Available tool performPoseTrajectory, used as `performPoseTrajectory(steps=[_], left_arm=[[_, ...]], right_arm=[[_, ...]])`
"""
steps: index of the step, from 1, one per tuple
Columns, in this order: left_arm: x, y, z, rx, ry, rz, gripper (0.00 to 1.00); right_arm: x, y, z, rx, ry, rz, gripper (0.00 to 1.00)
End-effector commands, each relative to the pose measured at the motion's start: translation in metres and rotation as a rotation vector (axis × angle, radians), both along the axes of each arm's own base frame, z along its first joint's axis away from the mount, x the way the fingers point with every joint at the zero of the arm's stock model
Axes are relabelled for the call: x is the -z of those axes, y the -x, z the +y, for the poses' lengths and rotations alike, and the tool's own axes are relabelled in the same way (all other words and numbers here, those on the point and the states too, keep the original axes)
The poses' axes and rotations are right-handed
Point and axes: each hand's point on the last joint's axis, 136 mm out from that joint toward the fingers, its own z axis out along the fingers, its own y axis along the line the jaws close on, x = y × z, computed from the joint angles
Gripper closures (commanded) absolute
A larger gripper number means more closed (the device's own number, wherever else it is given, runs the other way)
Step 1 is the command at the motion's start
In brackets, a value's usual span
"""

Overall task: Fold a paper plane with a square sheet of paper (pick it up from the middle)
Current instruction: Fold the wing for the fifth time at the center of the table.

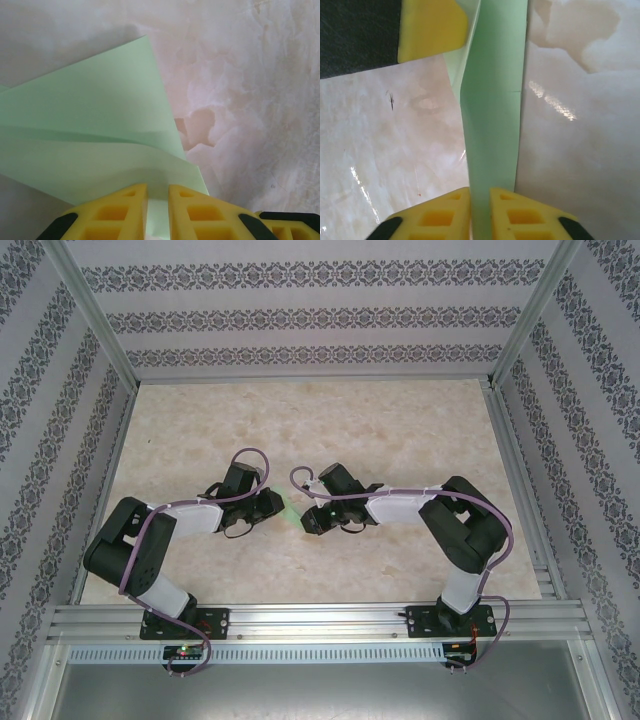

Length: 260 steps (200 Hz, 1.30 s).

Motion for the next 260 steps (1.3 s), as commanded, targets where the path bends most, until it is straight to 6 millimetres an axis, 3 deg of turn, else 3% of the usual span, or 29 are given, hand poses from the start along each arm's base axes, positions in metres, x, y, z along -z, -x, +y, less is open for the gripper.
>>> performPoseTrajectory(steps=[1,45,119,172,217,260], left_arm=[[0.001,0.001,-0.001,0.010,-0.024,0.004,0.81],[-0.003,-0.001,0.001,0.017,-0.044,-0.013,0.81],[0.000,-0.004,-0.002,0.036,-0.049,-0.010,0.81],[-0.023,-0.007,-0.015,0.093,0.014,-0.063,0.81],[-0.042,0.008,-0.028,0.145,0.095,-0.113,0.80],[-0.031,0.018,-0.032,0.173,0.082,-0.098,0.81]], right_arm=[[0.000,-0.002,0.004,-0.009,-0.003,-0.020,0.91],[0.011,0.003,-0.001,0.032,-0.026,0.066,0.97],[0.025,0.010,-0.011,0.051,-0.006,0.134,0.90],[0.021,0.004,-0.009,0.088,-0.017,0.166,0.91],[0.030,0.003,-0.011,0.138,-0.004,0.208,0.93],[0.033,0.003,-0.011,0.148,0.003,0.228,0.92]])
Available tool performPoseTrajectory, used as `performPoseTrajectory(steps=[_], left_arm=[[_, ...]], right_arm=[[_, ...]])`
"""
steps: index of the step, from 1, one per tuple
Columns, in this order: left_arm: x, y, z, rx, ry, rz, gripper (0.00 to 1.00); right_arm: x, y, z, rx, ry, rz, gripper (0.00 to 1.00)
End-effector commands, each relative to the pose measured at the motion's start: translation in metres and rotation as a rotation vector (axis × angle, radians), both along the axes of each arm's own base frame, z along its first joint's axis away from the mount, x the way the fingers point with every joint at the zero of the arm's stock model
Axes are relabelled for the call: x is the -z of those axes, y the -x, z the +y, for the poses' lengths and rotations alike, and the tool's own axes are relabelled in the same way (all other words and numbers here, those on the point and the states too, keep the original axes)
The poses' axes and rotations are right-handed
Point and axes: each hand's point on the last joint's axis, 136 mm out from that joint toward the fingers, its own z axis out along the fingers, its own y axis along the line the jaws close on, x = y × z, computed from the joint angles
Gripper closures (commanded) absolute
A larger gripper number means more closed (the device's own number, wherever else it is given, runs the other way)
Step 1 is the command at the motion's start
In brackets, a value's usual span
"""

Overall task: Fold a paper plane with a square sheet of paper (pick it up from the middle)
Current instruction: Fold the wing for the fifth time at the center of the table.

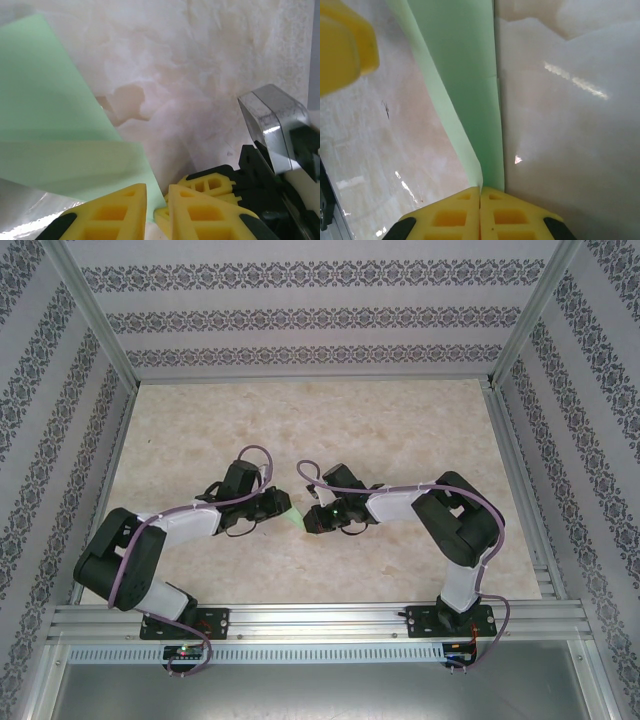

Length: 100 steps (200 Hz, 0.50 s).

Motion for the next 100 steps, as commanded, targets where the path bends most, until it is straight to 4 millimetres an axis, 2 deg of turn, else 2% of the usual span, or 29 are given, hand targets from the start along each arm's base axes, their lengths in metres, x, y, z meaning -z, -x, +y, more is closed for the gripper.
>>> performPoseTrajectory(steps=[1,52,100], left_arm=[[0.003,0.006,-0.007,0.042,0.008,-0.021,0.81],[0.024,0.009,-0.009,0.047,-0.008,0.027,0.85],[0.026,0.004,-0.007,0.035,-0.033,0.016,0.85]], right_arm=[[0.021,0.001,-0.011,0.035,0.062,0.052,0.92],[0.023,0.002,-0.011,0.037,0.067,0.071,0.92],[0.026,0.004,-0.012,0.028,0.068,0.080,0.91]])
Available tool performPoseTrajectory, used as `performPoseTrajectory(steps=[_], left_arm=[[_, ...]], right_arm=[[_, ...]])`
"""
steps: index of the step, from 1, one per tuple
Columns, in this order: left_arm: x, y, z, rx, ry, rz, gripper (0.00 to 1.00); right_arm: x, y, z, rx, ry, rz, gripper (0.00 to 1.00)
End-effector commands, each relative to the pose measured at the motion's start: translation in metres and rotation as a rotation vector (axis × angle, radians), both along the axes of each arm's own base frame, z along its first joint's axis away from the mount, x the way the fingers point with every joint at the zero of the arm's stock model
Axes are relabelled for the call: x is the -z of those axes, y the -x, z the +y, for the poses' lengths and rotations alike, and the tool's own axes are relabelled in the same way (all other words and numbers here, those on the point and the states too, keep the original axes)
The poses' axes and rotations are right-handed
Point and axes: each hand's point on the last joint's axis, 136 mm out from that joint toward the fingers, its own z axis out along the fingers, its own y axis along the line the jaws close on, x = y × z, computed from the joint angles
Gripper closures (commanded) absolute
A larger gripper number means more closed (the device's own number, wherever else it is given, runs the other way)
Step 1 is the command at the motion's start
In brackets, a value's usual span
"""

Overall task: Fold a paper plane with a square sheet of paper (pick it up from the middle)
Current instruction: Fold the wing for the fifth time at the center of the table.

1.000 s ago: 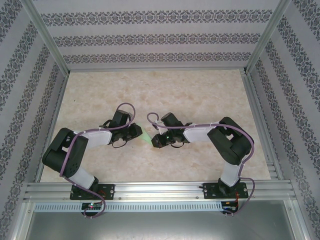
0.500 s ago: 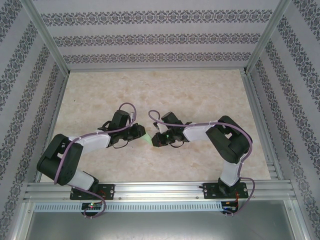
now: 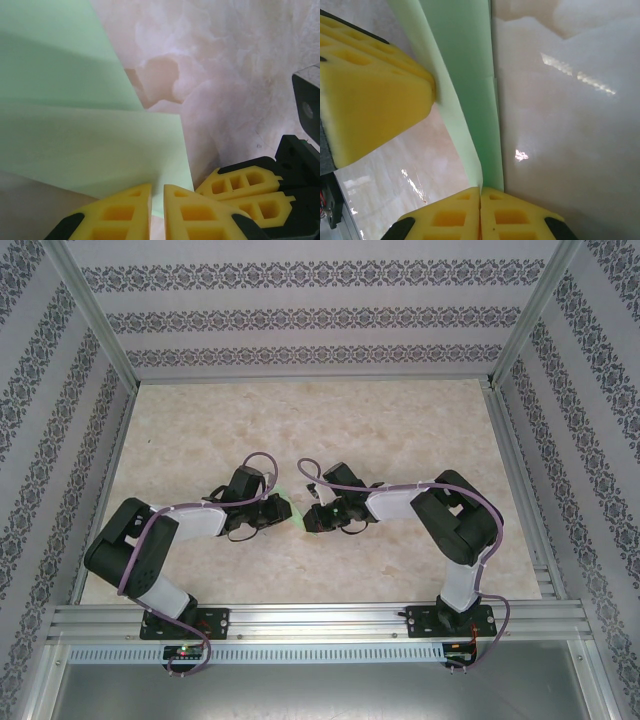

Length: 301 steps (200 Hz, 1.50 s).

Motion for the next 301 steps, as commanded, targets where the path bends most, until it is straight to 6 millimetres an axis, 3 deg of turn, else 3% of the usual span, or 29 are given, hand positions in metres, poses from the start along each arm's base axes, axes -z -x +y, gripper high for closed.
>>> performPoseTrajectory(steps=[1,96,171,223,269,301], left_arm=[[-0.002,-0.005,-0.006,0.022,-0.002,-0.049,0.85],[0.011,-0.008,-0.003,0.019,-0.048,-0.024,0.85],[0.018,-0.003,0.004,0.006,-0.092,0.007,0.85],[0.020,-0.004,0.004,0.007,-0.093,0.011,0.85],[0.021,-0.003,0.004,0.007,-0.096,0.015,0.85],[0.021,-0.003,0.004,0.008,-0.097,0.017,0.85]], right_arm=[[0.026,0.005,-0.012,0.020,0.080,0.048,0.91],[0.028,0.009,-0.013,0.007,0.078,0.059,0.90],[-0.019,0.007,-0.005,-0.012,-0.010,0.024,0.82],[-0.009,0.016,-0.014,-0.007,0.028,0.056,0.84],[0.018,0.021,-0.025,0.009,0.108,0.102,0.91],[0.007,0.016,-0.022,0.011,0.098,0.079,0.91]])
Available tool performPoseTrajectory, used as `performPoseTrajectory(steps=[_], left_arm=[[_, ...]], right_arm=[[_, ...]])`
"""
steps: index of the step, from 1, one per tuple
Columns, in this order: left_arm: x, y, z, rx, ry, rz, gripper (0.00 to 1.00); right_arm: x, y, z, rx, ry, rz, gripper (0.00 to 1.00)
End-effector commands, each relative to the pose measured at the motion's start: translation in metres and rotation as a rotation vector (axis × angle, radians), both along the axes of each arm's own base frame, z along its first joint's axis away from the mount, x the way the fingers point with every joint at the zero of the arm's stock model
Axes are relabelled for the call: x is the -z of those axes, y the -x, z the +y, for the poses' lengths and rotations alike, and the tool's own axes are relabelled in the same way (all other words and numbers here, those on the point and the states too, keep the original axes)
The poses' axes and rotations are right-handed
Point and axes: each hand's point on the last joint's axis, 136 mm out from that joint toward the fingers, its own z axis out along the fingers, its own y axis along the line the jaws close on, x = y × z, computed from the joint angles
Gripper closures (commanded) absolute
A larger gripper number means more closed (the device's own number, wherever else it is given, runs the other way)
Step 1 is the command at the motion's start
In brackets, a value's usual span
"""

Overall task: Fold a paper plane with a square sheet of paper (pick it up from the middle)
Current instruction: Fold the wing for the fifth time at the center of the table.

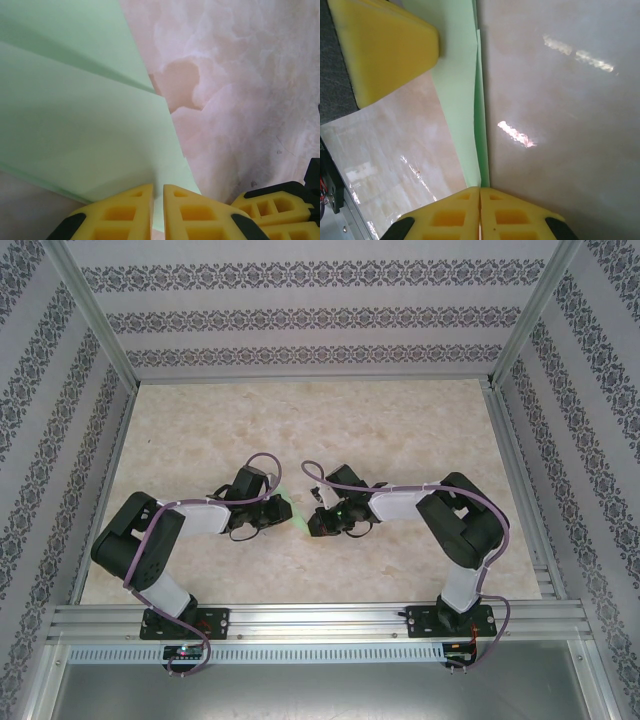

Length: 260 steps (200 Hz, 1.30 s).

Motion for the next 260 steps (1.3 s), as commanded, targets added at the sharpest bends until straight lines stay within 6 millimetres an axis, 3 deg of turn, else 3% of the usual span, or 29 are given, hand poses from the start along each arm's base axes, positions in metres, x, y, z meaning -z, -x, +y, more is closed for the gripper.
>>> performPoseTrajectory(steps=[1,34,56,82,113,159,260], left_arm=[[0.008,0.001,0.003,0.005,-0.051,0.008,0.85],[0.008,0.001,0.003,0.007,-0.052,0.009,0.85],[0.008,0.001,0.003,0.007,-0.052,0.009,0.85],[0.008,0.001,0.002,0.011,-0.049,0.007,0.85],[0.007,0.001,0.003,0.011,-0.049,0.008,0.85],[0.008,0.002,0.003,0.011,-0.049,0.012,0.86],[0.013,0.004,0.009,-0.007,-0.080,0.033,0.86]], right_arm=[[0.006,0.000,-0.009,0.012,0.050,0.015,0.91],[-0.024,-0.010,-0.010,0.028,0.028,-0.072,0.80],[-0.039,-0.020,-0.011,0.041,0.036,-0.136,0.79],[-0.043,-0.020,0.004,0.004,0.003,-0.128,0.82],[-0.036,-0.018,0.025,-0.038,-0.029,-0.094,0.87],[-0.020,-0.018,0.032,-0.062,-0.042,-0.042,0.88],[0.013,0.017,0.004,-0.126,0.048,0.059,0.88]])
